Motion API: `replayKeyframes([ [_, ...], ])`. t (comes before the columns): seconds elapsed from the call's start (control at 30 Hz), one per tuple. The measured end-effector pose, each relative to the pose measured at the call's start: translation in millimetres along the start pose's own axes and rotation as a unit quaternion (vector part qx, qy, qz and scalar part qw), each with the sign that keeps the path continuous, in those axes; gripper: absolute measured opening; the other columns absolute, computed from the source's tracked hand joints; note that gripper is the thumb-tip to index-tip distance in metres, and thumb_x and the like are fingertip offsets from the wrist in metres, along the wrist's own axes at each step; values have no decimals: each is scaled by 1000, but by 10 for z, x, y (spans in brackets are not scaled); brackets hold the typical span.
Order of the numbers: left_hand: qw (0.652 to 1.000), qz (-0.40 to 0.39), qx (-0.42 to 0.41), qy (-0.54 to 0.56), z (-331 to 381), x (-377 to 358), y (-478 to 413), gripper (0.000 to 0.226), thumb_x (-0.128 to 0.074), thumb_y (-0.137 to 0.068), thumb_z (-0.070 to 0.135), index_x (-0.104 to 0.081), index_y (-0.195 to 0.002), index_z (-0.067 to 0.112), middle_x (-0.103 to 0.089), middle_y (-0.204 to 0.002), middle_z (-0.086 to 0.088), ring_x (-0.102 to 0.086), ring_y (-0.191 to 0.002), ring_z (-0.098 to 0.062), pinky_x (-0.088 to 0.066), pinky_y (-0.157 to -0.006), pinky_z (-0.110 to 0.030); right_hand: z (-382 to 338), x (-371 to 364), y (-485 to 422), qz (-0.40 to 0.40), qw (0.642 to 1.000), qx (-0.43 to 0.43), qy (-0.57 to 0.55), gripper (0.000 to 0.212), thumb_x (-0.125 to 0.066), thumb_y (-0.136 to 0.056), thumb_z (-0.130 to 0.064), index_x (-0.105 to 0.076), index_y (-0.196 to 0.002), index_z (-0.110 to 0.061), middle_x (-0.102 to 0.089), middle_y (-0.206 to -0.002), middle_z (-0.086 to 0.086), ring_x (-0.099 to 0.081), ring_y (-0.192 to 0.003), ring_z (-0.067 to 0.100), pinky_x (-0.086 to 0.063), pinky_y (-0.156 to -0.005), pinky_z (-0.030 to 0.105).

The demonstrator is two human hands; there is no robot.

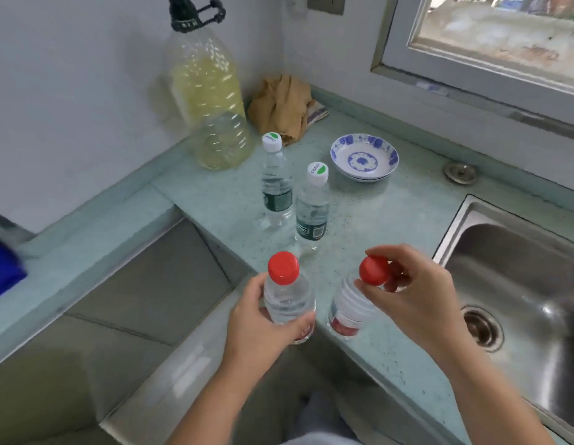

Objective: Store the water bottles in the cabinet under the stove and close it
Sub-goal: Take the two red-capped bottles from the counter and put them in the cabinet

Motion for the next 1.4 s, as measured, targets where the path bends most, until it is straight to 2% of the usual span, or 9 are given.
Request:
replayKeyframes([
  [0.17,994,99,18,35,-266,765,414,58,-87,-52,13,-57,-98,32,-68,-95,14,-64,-84,0,-51,-73,-16,-526,-566,213,-46,997,57,-21,36,-79,-58,-2,-64,-83,-23,-61,-75,-6,-55,-71,11,-45,-61,15],
  [0.27,986,161,25,41,-429,1282,788,57,-87,-51,10,-56,-92,36,-67,-91,17,-63,-79,6,-47,-65,-7,-894,-883,441,-66,993,96,-29,34,-79,-58,-4,-66,-84,-22,-60,-76,-8,-56,-68,10,-45,-60,13],
  [0.43,963,258,46,59,-749,2125,1544,57,-86,-52,9,-57,-96,31,-68,-92,11,-64,-78,3,-50,-67,-10,-1547,-1381,962,-106,984,139,-47,39,-80,-57,-6,-62,-84,-30,-60,-76,-14,-57,-69,8,-43,-58,6],
  [0.6,928,366,48,51,-857,2828,2290,57,-86,-53,6,-53,-87,37,-63,-85,20,-59,-73,16,-43,-62,-2,-2190,-1927,1493,-185,963,167,-104,45,-80,-58,-6,-58,-79,-39,-62,-73,-11,-57,-68,15,-43,-58,5],
  [0.7,899,428,66,55,-982,3122,2713,56,-87,-53,11,-53,-88,38,-62,-87,22,-58,-75,16,-45,-63,-3,-2575,-2255,1829,-258,937,196,-133,47,-79,-59,-2,-58,-78,-39,-62,-74,-6,-57,-68,16,-45,-59,6],
  [0.83,847,516,100,74,-1195,3351,3280,55,-86,-53,13,-56,-97,26,-62,-89,19,-58,-78,14,-44,-62,-3,-2978,-2641,2180,-356,889,239,-157,40,-79,-61,-5,-61,-82,-35,-62,-79,-15,-56,-71,-2,-43,-64,3],
  [1.1,701,686,186,64,-1476,3438,4483,55,-85,-57,14,-55,-97,36,-65,-100,9,-61,-94,-14,-51,-80,-34,-3715,-3200,2901,-506,763,361,-178,37,-77,-62,-10,-62,-89,-28,-59,-86,-21,-52,-79,-10,-39,-71,1],
  [1.23,650,728,208,63,-1570,3447,4916,56,-84,-57,14,-52,-94,39,-61,-100,16,-58,-95,-7,-46,-76,-26,-3895,-3471,3273,-553,726,368,-180,37,-78,-62,-9,-62,-89,-28,-59,-87,-21,-51,-77,-13,-38,-70,1],
  [1.4,605,758,228,85,-1850,3613,5378,57,-85,-58,14,-54,-105,26,-62,-100,11,-58,-95,-7,-43,-71,-18,-4119,-3869,3861,-591,691,383,-160,34,-77,-63,-7,-63,-88,-26,-60,-86,-17,-52,-76,-10,-39,-66,1],
])
Point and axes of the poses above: each hand's wrist, its own y-axis away from the middle knuckle, its own x-axis out of the back of the hand, z = x × y, the point moved 6 cm from there along -y, towards the middle knuckle
